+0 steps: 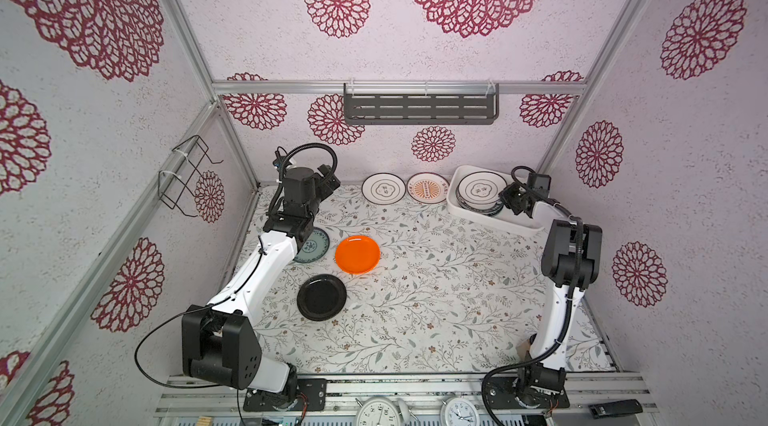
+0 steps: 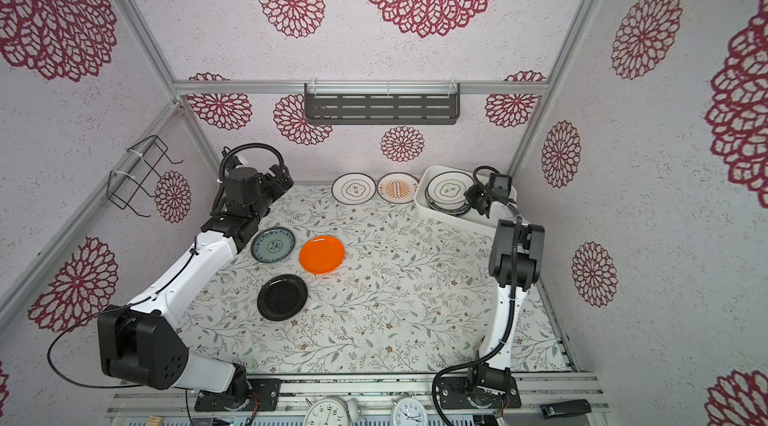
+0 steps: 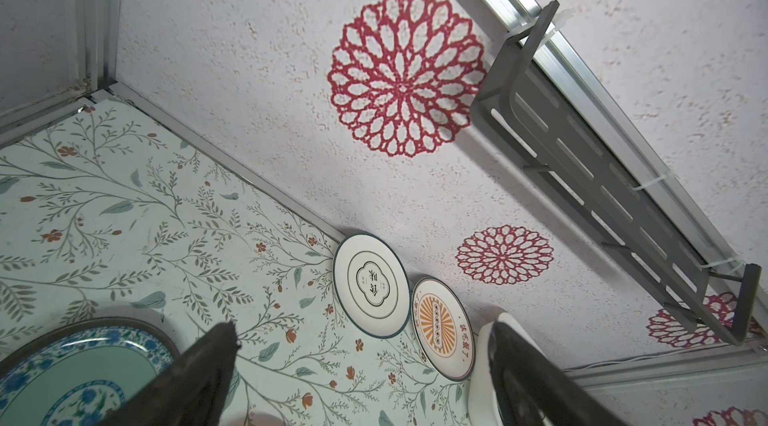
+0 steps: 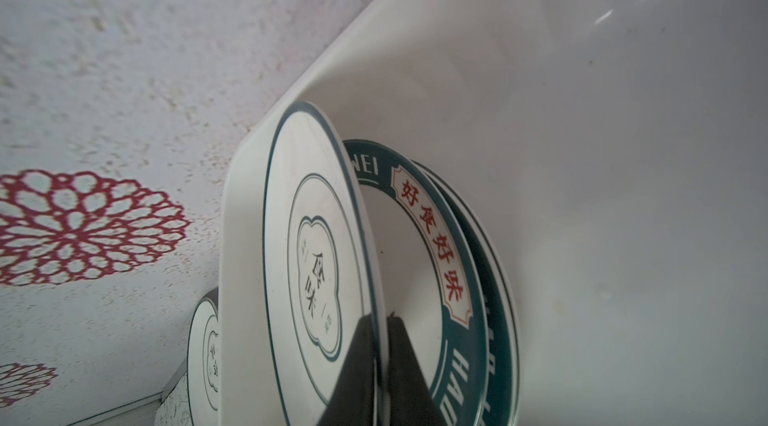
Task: Place the plates into the plastic bin on the countertop
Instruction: 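Lower the plate flat onto the stack and open the right gripper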
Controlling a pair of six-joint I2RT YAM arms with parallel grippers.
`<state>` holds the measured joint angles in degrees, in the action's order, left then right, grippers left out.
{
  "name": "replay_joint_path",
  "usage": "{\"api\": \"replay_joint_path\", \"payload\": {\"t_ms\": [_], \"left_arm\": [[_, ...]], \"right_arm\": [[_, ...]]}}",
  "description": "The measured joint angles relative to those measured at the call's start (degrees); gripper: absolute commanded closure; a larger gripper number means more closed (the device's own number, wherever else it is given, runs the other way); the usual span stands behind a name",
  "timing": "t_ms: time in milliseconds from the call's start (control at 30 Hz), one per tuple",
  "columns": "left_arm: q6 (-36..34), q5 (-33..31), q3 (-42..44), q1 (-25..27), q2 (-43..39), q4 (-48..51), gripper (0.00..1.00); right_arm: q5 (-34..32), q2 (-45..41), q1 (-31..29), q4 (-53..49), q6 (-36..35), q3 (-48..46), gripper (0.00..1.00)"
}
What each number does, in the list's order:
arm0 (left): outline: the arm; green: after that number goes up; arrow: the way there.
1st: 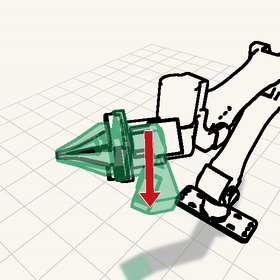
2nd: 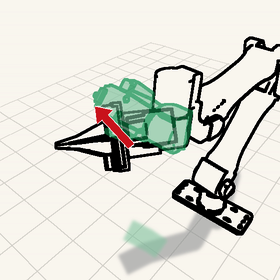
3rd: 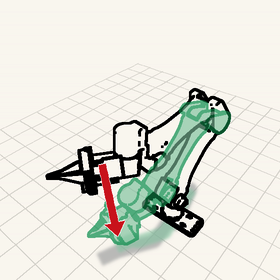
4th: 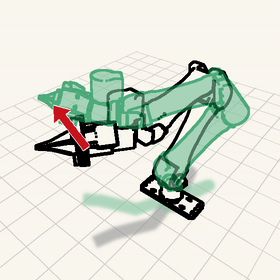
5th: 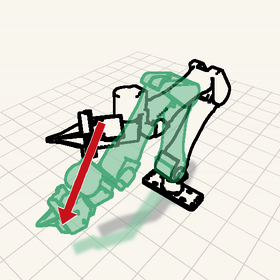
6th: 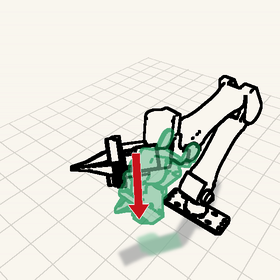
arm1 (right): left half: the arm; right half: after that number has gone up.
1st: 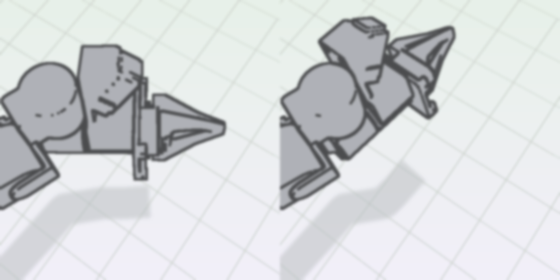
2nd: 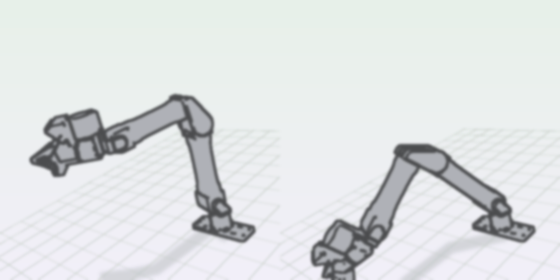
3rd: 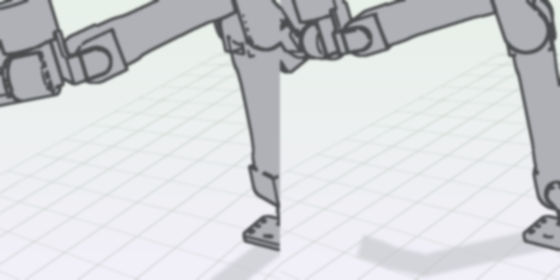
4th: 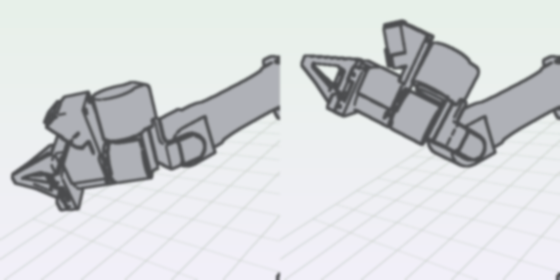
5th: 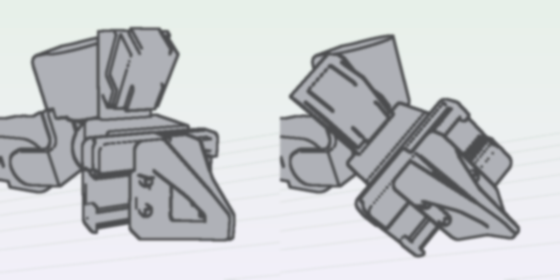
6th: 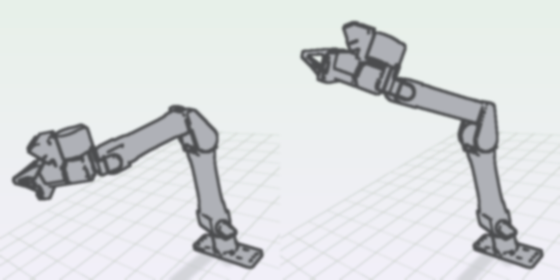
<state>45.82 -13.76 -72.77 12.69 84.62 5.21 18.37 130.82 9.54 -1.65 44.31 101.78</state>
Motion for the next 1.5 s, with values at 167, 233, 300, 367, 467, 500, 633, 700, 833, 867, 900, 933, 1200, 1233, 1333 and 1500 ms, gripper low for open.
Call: {"api": "replay_joint_path", "payload": {"t_ms": [167,233,300,367,467,500,633,700,833,867,900,933,1200,1233,1333,1500], "left_arm": [[-0.02,-0.09,0.0,0.02,0.04,0.0,0.03],[-0.09,-0.07,-0.02,0.02,0.15,0.0,0.03],[-0.17,-0.04,-0.02,0.02,0.26,0.0,0.03],[-0.22,0.07,-0.09,0.02,0.42,0.02,0.03],[-0.42,0.33,-0.46,0.02,0.79,0.15,0.03],[-0.5,0.55,-0.72,0.02,0.96,0.28,0.03],[-1.07,1.46,-1.9,0.02,1.68,0.79,0.03],[-1.27,2.01,-2.1,0.02,1.77,0.94,0.03],[-1.27,4.48,-3.02,0.02,2.67,1.11,0.03],[-1.27,5.42,-3.89,0.02,3.37,1.22,0.03],[-1.29,6.21,-4.81,0.02,4.04,1.51,0.03],[-1.27,7.32,-5.88,0.0,4.85,1.88,0.03],[-0.35,21.03,-14.51,-1.57,12.57,5.68,0.03],[0.04,24.06,-15.52,-1.99,14.03,6.08,0.03],[1.64,29.79,-17.94,-3.1,18.45,6.58,0.03],[5.38,37.09,-18.47,-4.74,25.07,5.88,0.03]], "right_arm": [[0.02,0.02,0.0,-1.44,-0.98,0.0,0.77],[-0.09,0.0,0.0,-1.97,-1.31,0.0,0.75],[-0.13,0.02,0.0,-2.45,-1.53,0.0,0.7],[-0.22,0.0,0.0,-2.95,-1.88,0.0,0.69],[-0.39,0.0,0.0,-4.13,-2.56,0.31,0.62],[-0.61,0.02,0.0,-4.98,-2.89,0.74,0.57],[-1.95,0.02,0.0,-6.36,-3.72,2.4,0.41],[-2.84,-0.11,0.0,-6.6,-4.26,2.58,0.31],[-4.79,-0.98,-0.22,-7.91,-4.87,2.03,0.21],[-5.2,-1.57,-0.33,-8.07,-5.03,1.66,0.19],[-5.7,-2.16,-0.46,-8.2,-5.35,1.09,0.18],[-6.19,-3.06,-0.61,-8.24,-5.64,0.28,0.17],[-8.17,-14.16,-4.2,-5.53,-6.45,-8.87,0.12],[-8.11,-15.96,-5.09,-4.94,-6.67,-10.4,0.12],[-8.02,-20.48,-7.8,-3.02,-7.69,-14.34,0.12],[-7.91,-26.93,-12.79,-2.6,-10.62,-19.1,0.1]]}}
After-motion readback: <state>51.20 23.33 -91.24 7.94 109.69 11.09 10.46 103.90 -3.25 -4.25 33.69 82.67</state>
